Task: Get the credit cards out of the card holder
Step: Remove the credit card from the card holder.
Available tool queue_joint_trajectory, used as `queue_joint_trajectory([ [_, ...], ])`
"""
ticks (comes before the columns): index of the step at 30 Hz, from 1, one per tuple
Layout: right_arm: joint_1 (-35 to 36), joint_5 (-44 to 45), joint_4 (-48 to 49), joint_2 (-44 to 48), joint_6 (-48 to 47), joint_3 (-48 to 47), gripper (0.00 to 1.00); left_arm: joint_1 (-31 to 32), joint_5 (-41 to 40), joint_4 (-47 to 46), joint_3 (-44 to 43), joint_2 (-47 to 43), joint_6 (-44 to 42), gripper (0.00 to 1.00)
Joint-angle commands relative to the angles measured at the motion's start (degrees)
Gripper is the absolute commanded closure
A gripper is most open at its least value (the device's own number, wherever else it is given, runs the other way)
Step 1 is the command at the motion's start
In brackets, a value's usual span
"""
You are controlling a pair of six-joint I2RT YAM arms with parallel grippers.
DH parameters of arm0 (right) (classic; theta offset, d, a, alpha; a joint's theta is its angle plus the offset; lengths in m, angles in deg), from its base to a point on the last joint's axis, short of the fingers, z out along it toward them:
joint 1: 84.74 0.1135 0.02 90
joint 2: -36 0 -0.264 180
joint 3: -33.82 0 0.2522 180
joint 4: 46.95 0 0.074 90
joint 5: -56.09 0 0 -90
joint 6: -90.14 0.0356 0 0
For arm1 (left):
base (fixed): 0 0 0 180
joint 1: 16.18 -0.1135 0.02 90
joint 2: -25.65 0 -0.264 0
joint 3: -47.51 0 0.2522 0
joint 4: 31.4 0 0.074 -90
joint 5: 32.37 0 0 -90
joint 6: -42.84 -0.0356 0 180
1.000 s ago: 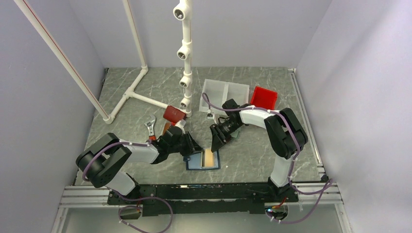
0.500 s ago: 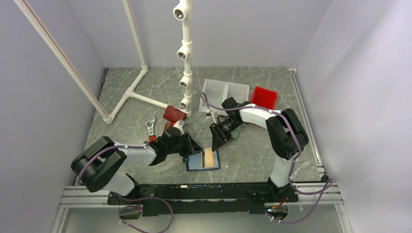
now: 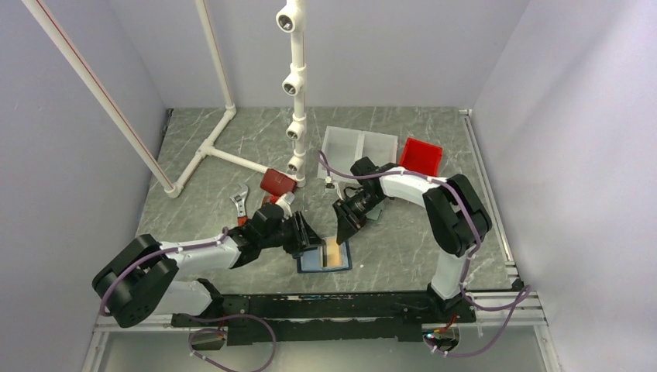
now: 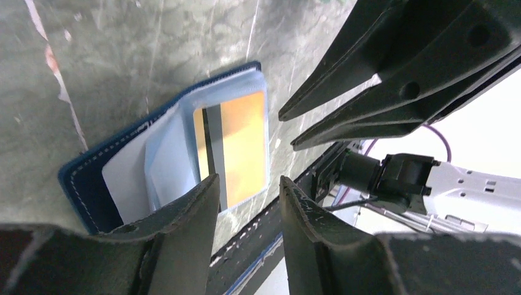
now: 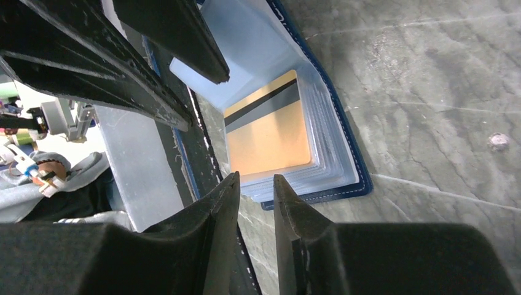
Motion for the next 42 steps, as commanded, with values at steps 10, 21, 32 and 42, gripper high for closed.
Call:
queue_joint_trajectory([
  [10, 1.61, -0.24, -0.13, -1.79, 0.32, -1.21, 0.78, 3.67, -2.34, 8.76, -3.28, 4.01, -0.5, 0.52],
  [21, 2.31, 7.17, 1.0, -6.08, 2.99, -1.25, 0.89, 3.7, 0.85, -8.8, 0.88, 12.32, 1.91, 0.52],
  [32, 2.32, 8.51, 0.67, -7.16, 3.24, -1.35, 0.9, 3.69, -1.02, -13.14, 3.35, 13.4, 4.84, 0.93],
  [42, 2.31, 10.12, 0.37, -7.16, 2.77, -1.82, 0.77, 2.73, -1.03, -13.24, 7.85, 3.75, 0.89, 1.0],
])
